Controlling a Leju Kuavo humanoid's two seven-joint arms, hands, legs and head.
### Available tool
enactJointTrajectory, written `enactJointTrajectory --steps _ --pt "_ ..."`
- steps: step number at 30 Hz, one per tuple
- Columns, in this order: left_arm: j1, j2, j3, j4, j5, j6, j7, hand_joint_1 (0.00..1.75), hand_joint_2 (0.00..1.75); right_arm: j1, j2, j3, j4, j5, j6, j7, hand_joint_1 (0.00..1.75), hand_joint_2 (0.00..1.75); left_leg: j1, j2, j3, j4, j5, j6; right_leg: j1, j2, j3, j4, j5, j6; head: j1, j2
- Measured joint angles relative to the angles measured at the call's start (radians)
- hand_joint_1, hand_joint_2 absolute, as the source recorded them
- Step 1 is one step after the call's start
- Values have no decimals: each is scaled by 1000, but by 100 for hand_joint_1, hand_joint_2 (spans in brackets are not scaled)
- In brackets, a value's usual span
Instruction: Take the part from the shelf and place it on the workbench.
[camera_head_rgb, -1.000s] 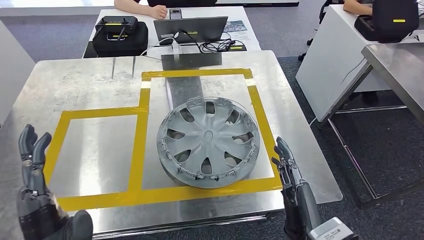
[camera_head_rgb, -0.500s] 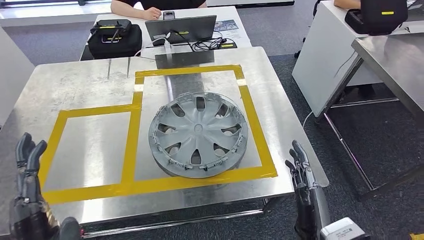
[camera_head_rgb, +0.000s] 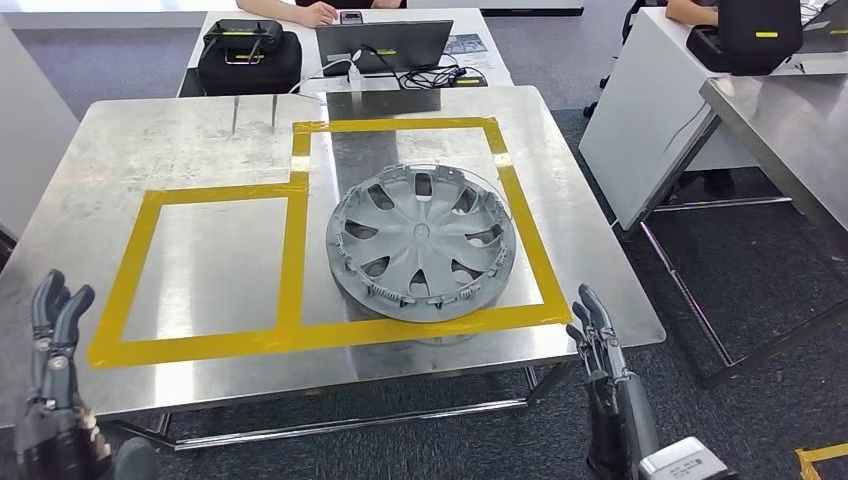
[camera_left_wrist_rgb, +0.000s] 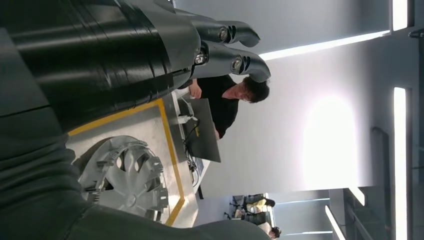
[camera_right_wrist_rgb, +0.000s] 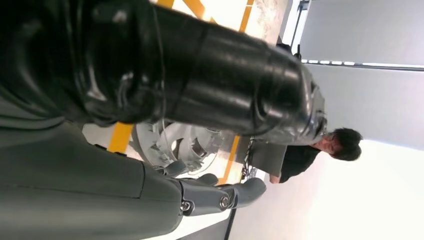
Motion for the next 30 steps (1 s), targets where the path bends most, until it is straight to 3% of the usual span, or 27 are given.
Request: enactJointTrajectory --steps 1,2,3,5,7,9,10,12,13,16,18,19,22,24,27,28,30 --pt "0 0 0 0 6 0 0 0 0 3 -1 0 0 0 0 1 0 0 -4 1 -7 0 8 3 2 0 -15 61 -29 -1 7 0" --pt "0 1 0 0 11 0 0 0 0 5 -2 0 0 0 0 1 0 0 -9 2 -15 1 16 5 6 0 -15 98 -39 -5 12 0" --pt "1 1 0 0 15 0 -1 0 0 6 -3 0 0 0 0 2 0 0 -15 3 -23 1 25 7 11 0 -1 104 -33 -12 15 0" --pt "0 3 0 0 21 0 -3 0 0 8 -4 0 0 0 0 2 0 0 -26 3 -37 2 40 10 27 1 82 9 21 -37 22 0" --pt "0 3 0 -1 25 0 -5 0 0 8 -6 0 -1 0 0 2 0 0 -33 4 -47 3 52 10 43 -1 173 -129 47 -72 20 0" --pt "-2 4 0 -1 26 0 -6 0 0 8 -8 0 -2 0 0 3 0 0 -30 7 -54 2 64 4 53 -4 203 -195 42 -90 16 0" --pt "-3 4 0 -2 26 0 -6 0 0 8 -8 0 -3 -1 0 3 0 0 -28 9 -56 -1 69 -1 55 -4 203 -206 46 -92 18 0" --pt "-6 6 0 -4 23 0 -5 0 0 8 -8 0 -3 -4 0 4 0 0 -27 7 -64 5 69 -10 48 -5 202 -232 65 -89 25 0" --pt "-8 7 0 -5 22 0 -4 0 0 8 -8 1 -2 -6 0 4 0 0 -27 5 -75 25 50 -15 43 -7 203 -245 76 -87 24 0" --pt "-13 9 -1 -6 22 0 -3 0 0 8 -8 1 -2 -13 0 4 0 0 -15 1 -131 184 -58 -34 33 -10 191 -255 98 -80 7 0" --pt "-13 11 -1 -6 25 0 -3 0 0 8 -8 1 -1 -17 0 3 0 0 -3 2 -144 263 -89 -48 27 -12 176 -248 104 -72 -1 0" --pt "-14 12 -1 -6 25 0 -3 0 0 8 -8 1 -1 -18 0 3 0 0 3 3 -122 247 -77 -55 22 -13 173 -242 105 -68 -4 0" --pt "-15 14 -1 -5 26 0 -3 0 0 8 -8 1 0 -19 0 3 0 0 18 2 9 61 -22 -76 8 -12 157 -209 102 -46 -13 0" --pt "-16 14 -1 -6 26 0 -4 0 0 8 -8 1 0 -19 0 2 0 0 17 -6 38 15 -21 -71 8 -9 140 -187 101 -31 -19 0" --pt "-15 14 -1 -6 27 0 -5 0 0 7 -8 1 0 -19 0 1 0 0 14 -12 23 25 -21 -47 7 -4 129 -171 107 -18 -12 0" --pt "-15 15 -1 -6 27 0 -5 0 0 6 -8 1 0 -19 0 1 0 0 15 -12 19 26 -19 -40 5 -4 119 -163 100 -14 -9 0" --pt "-14 15 0 -6 29 0 -8 0 0 4 -8 1 0 -20 0 2 0 0 15 -11 11 24 -11 -25 3 -4 76 -82 51 -8 4 0"
